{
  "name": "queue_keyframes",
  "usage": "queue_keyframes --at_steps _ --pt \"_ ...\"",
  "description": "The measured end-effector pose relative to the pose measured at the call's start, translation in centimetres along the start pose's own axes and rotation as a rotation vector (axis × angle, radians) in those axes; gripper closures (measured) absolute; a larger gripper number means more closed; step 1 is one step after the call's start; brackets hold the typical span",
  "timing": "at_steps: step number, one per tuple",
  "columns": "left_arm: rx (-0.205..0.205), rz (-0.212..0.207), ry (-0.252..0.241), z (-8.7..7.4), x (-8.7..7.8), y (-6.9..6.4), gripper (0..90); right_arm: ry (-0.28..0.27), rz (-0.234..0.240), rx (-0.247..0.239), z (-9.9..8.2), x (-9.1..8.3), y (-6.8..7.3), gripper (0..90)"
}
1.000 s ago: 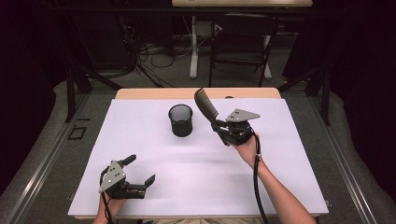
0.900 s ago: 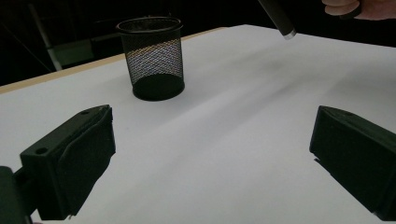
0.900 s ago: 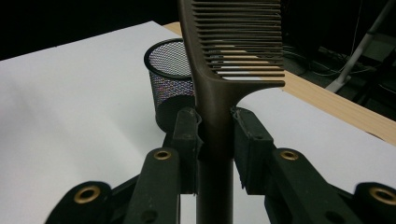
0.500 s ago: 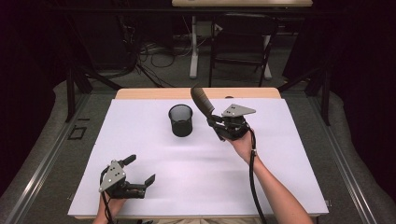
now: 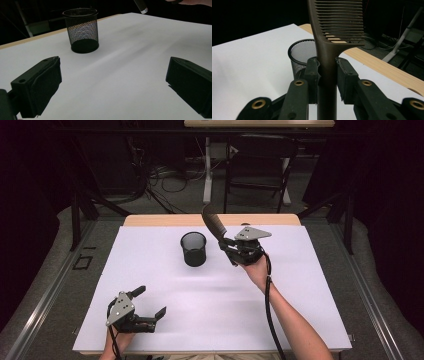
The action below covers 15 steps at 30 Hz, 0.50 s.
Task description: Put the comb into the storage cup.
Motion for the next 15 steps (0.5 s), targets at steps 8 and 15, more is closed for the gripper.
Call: queue_keyframes --at_steps 8,15 --pt "-0.001 -0.003 0.0 0.0 0.1 0.0 0.4 -0.008 -0.002 -0.003 0.5 0.5 -0.1 72.4" --pt "-0.003 0.003 0.0 0.0 0.0 0.0 0.3 -0.023 -0.005 -0.003 1.1 0.8 -0.3 72.5"
Point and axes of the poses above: each handheld gripper's, and its own axes: x roughly forward along the jaws, z roughly out of its top, y roughly to its left, the point moved 10 cm from there along x, roughly forward along the jaws, and after that the axes turned 7 degrees about -y, right-handed, at the moved point
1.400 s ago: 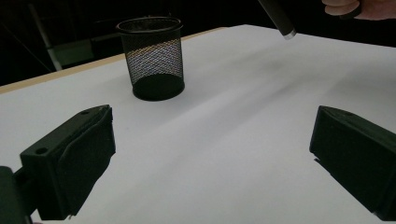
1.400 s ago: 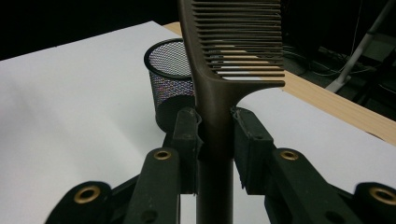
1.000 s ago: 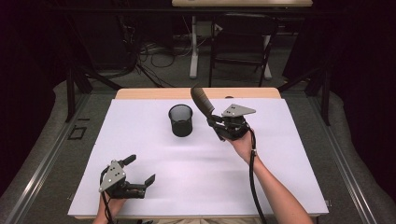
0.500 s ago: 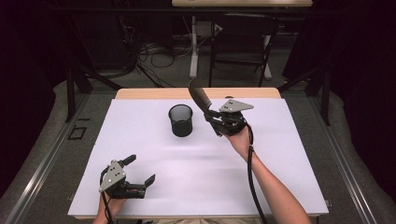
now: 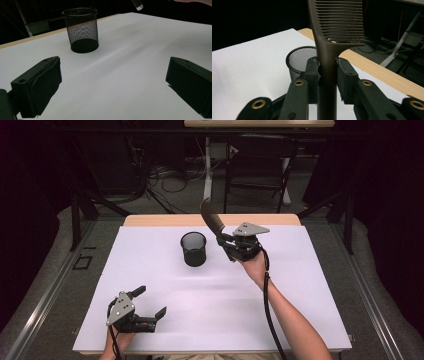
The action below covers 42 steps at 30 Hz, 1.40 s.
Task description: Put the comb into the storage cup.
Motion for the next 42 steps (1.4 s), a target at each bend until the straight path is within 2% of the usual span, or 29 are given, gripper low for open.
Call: queue_keyframes --at_steps 13,42 --pt "0.004 0.003 -0.003 0.1 0.0 0.1 0.3 -0.011 -0.003 0.005 0.5 0.5 -0.2 72.5" --pt "0.003 0.013 -0.008 0.1 -0.4 0.2 0.4 -0.042 0.012 0.004 2.1 1.8 0.2 72.5"
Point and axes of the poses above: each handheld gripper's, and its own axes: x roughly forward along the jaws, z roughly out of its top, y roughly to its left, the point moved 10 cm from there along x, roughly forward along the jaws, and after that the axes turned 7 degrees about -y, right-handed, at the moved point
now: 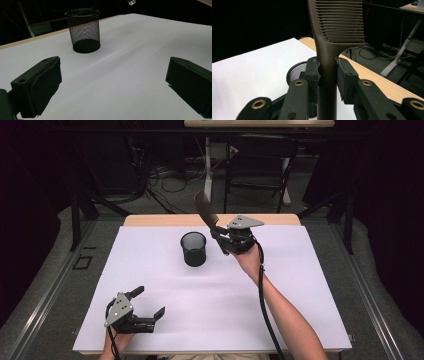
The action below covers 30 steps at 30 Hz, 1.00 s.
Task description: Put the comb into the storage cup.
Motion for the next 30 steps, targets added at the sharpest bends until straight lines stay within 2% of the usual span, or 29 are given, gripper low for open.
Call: queue_keyframes --at_steps 30 --pt "0.001 -0.004 0.002 0.0 0.0 -0.1 0.4 -0.044 0.02 0.0 1.9 1.6 0.9 72.5"
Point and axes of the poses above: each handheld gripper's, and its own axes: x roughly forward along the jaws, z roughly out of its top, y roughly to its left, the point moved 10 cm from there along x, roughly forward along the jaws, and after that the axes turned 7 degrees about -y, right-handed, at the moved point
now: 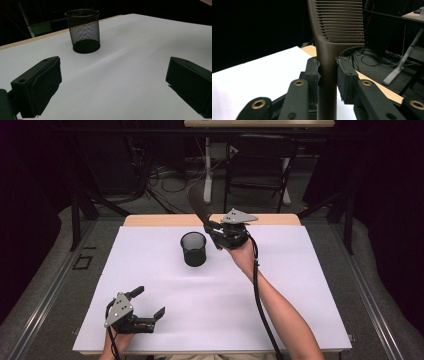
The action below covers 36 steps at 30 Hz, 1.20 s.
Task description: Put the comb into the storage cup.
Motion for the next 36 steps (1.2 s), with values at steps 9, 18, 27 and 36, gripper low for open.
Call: queue_keyframes --at_steps 9,18,27,36 --pt "-0.002 0.003 -0.006 0.1 -0.1 0.1 0.4 -0.015 0.011 -0.01 0.5 0.5 0.5 72.4" --pt "0.0 -0.001 -0.006 0.1 -0.1 0.0 0.4 -0.02 0.012 -0.004 0.8 0.9 0.3 72.5" --pt "0.007 -0.008 -0.001 0.0 0.0 -0.2 0.4 -0.023 0.021 -0.017 1.3 1.3 0.7 72.5" --pt "0.004 -0.007 -0.005 0.1 -0.1 -0.1 0.4 -0.038 0.028 -0.026 1.5 2.2 0.9 72.5"
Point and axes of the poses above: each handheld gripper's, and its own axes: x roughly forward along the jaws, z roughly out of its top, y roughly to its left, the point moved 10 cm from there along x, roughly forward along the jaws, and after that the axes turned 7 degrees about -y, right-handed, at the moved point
